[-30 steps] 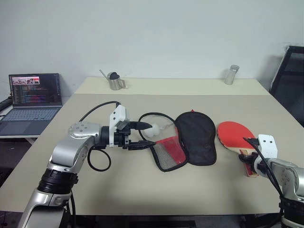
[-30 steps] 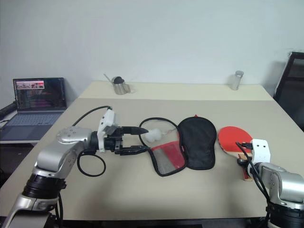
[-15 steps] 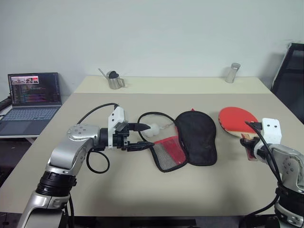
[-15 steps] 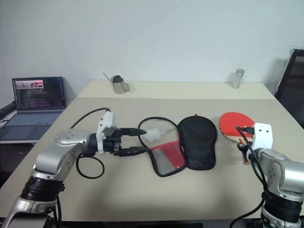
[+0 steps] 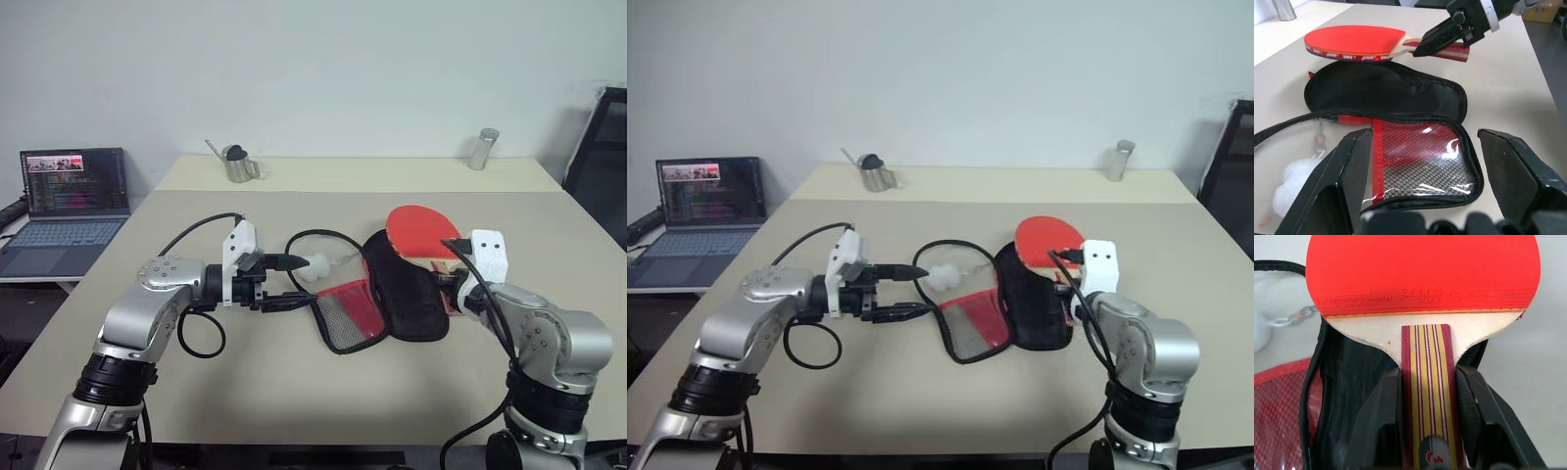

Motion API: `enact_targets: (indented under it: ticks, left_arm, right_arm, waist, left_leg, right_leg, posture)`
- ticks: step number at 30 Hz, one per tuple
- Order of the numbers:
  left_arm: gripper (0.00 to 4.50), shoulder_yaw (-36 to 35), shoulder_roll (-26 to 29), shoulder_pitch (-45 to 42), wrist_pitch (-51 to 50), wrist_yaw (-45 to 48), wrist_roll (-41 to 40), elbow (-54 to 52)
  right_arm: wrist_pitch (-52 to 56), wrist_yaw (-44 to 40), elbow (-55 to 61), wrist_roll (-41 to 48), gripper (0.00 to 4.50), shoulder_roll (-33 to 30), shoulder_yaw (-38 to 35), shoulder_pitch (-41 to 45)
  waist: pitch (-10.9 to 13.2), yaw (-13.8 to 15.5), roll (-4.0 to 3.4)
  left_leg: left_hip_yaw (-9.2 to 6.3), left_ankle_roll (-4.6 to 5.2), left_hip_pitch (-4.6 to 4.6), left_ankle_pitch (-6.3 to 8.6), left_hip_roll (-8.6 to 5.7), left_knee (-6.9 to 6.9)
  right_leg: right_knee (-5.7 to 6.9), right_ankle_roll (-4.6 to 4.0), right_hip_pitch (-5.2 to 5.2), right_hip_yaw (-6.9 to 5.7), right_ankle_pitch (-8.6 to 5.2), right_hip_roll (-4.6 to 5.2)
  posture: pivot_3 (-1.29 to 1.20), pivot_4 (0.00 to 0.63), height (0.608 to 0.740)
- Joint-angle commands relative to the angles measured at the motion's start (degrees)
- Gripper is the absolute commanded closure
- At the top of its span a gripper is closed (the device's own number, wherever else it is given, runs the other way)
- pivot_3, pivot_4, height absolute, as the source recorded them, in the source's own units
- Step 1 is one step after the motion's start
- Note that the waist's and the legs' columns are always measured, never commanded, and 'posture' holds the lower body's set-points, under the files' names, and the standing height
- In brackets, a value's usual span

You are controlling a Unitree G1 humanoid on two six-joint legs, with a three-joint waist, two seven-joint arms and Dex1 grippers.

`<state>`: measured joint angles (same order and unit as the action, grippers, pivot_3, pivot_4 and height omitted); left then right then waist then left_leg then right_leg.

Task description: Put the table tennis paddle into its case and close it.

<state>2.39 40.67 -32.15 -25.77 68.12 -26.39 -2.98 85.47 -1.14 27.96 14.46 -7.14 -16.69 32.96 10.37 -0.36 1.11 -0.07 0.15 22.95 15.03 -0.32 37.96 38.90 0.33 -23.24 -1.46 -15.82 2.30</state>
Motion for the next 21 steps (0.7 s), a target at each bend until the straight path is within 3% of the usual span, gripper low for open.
enact_targets:
  ticks: [1,21]
  left_arm:
    - [0.76,-1.2,0.48,-0.58,0.92,-0.28,-0.13,-2.05]
    - [0.76,-1.5,0.3,-0.44,1.49,-0.59,0.08,-1.79]
  right_arm:
    - [-6.1,0.74,-1.25,-1.15,3.4,1.44,2.4,-0.35]
    - [-17.61,2.51,-11.47,-4.68,3.4,5.41,9.69,-3.7]
  waist:
    - [0.0,-0.16,0.0]
    - [0.0,-1.2,0.0]
  left_leg:
    - [0.04,0.0,-0.03,0.0,0.0,0.0]
    - [0.16,0.0,-0.04,0.0,0.03,-0.01]
  right_leg:
    - [0.02,0.0,-0.01,0.05,0.0,-0.01]
    - [0.07,0.0,-0.08,0.18,0.0,-0.04]
  posture:
    - [0.0,0.15,0.74]
    - [0.0,0.15,0.74]
